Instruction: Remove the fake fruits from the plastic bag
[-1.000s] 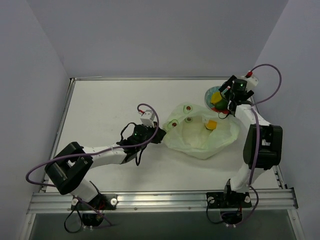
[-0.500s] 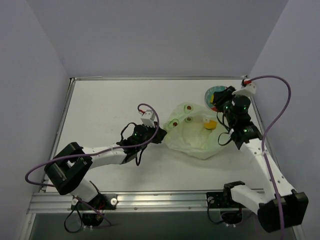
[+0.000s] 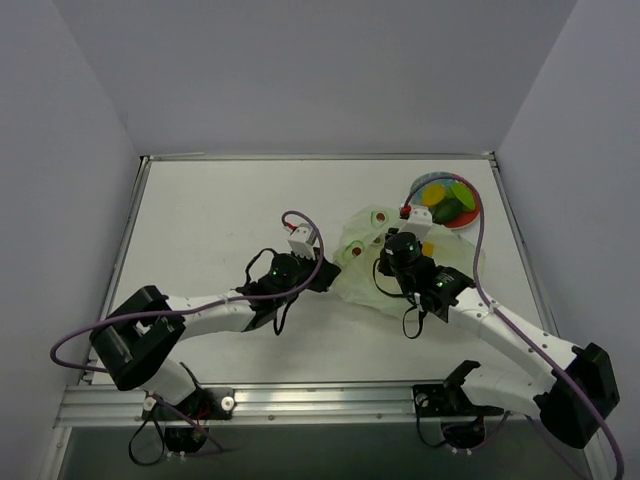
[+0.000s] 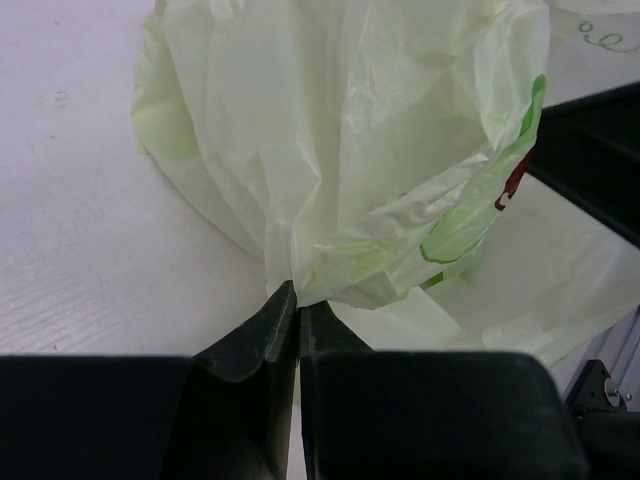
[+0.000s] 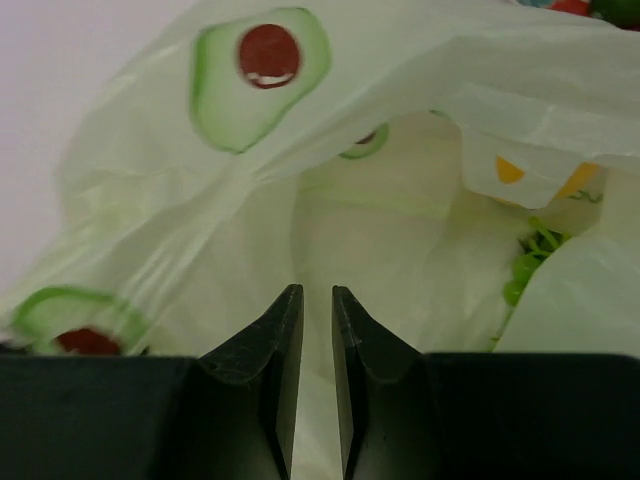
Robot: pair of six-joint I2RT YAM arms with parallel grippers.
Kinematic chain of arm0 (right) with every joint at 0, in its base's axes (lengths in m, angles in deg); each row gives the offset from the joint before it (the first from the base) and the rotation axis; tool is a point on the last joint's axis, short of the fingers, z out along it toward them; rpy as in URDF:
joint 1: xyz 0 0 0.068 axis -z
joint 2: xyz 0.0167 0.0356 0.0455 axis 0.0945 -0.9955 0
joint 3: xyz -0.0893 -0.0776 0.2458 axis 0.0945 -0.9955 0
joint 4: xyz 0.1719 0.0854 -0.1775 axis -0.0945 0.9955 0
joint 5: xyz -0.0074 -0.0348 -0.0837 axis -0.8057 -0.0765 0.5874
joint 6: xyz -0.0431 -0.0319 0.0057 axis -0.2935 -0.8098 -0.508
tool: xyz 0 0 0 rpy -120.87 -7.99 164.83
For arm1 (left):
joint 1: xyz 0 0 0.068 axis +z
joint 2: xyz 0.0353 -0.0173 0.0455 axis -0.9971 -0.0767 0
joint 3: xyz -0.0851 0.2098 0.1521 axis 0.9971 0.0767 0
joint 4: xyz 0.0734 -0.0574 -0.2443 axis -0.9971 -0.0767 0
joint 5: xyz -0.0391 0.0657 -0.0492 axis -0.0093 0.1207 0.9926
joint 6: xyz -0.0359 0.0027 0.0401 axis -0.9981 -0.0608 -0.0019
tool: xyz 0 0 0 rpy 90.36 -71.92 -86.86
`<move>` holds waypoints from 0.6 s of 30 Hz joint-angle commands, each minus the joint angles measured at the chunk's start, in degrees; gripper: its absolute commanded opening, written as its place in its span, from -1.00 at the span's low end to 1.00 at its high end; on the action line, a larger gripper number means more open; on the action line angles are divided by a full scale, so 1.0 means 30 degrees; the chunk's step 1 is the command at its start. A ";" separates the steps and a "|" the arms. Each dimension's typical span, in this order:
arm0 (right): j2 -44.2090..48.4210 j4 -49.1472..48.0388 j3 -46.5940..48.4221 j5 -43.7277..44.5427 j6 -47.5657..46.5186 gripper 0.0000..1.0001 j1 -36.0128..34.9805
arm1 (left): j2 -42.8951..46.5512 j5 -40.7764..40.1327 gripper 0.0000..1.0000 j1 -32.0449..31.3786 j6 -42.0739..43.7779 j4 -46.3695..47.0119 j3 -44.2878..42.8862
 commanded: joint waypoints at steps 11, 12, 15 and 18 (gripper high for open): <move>-0.6683 -0.3213 0.0400 0.2951 -0.0058 -0.55 0.6402 | -0.0111 0.0300 -0.95 -0.1423 -0.0115 0.1866 -0.0686; -0.7064 -0.3506 0.0547 0.2892 -0.0058 -0.50 0.6669 | -0.0112 0.0271 -0.95 -0.1452 -0.0115 0.1866 -0.0715; -0.8470 -0.4679 0.1074 0.2542 -0.0088 -0.17 0.7429 | -0.0112 0.0242 -0.95 -0.1452 -0.0086 0.1837 -0.0744; -0.9702 -0.5499 0.1690 0.2453 -0.0029 0.30 0.7753 | -0.0141 0.0096 -0.95 -0.1452 0.0002 0.1690 -0.0744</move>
